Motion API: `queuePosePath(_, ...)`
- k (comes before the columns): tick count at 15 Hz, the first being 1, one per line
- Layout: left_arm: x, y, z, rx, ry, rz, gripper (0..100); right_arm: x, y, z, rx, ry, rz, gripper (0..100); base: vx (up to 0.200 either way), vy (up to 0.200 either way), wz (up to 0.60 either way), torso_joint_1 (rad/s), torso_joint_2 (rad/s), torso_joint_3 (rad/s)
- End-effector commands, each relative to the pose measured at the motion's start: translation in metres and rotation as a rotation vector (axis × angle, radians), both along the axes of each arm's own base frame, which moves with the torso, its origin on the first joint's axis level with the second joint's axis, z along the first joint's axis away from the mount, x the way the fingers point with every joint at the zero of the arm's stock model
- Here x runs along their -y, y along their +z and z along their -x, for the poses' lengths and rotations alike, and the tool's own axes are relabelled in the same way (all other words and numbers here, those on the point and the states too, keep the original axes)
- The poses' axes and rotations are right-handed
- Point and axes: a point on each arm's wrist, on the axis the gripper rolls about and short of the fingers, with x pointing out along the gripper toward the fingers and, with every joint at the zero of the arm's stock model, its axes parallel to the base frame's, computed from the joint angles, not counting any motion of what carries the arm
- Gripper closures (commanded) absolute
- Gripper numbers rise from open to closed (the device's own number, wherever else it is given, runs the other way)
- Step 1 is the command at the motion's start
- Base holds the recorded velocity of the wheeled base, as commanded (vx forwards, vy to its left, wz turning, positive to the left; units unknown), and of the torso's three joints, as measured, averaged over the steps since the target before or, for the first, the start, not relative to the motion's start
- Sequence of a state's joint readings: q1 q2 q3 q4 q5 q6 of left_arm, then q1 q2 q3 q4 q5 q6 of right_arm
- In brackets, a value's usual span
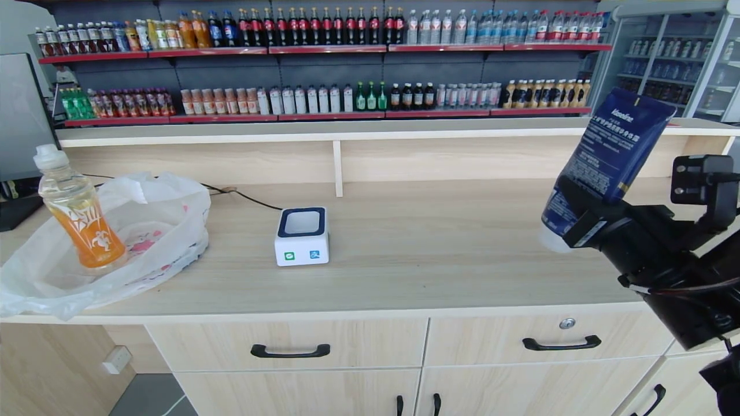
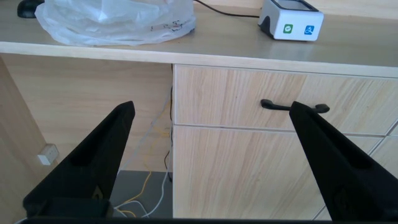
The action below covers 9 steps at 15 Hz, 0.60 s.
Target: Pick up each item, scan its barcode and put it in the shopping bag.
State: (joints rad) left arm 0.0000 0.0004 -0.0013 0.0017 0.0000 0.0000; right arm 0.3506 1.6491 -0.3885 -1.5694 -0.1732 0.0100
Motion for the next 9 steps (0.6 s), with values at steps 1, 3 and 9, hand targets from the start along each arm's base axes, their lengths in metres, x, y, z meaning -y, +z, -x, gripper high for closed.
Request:
queuePosePath(1,0.0,0.0,0.0,0.001,0.0,0.0,0,0.002,0.003,0.022,0.011,0.025,-0.005,100,0.0,0.0,0.0,0.0,0.0,0.0)
queuePosePath(3,0.0,0.0,0.0,0.001,0.0,0.0,0,0.015,0.003,0.056,0.02,0.036,-0.007,100,0.0,0.0,0.0,0.0,0.0,0.0)
queuePosePath(9,0.0,0.0,0.0,0.001,0.0,0.0,0,0.016,0.016,0.077,0.013,0.285,-0.1,100,0.0,0.0,0.0,0.0,0.0,0.0)
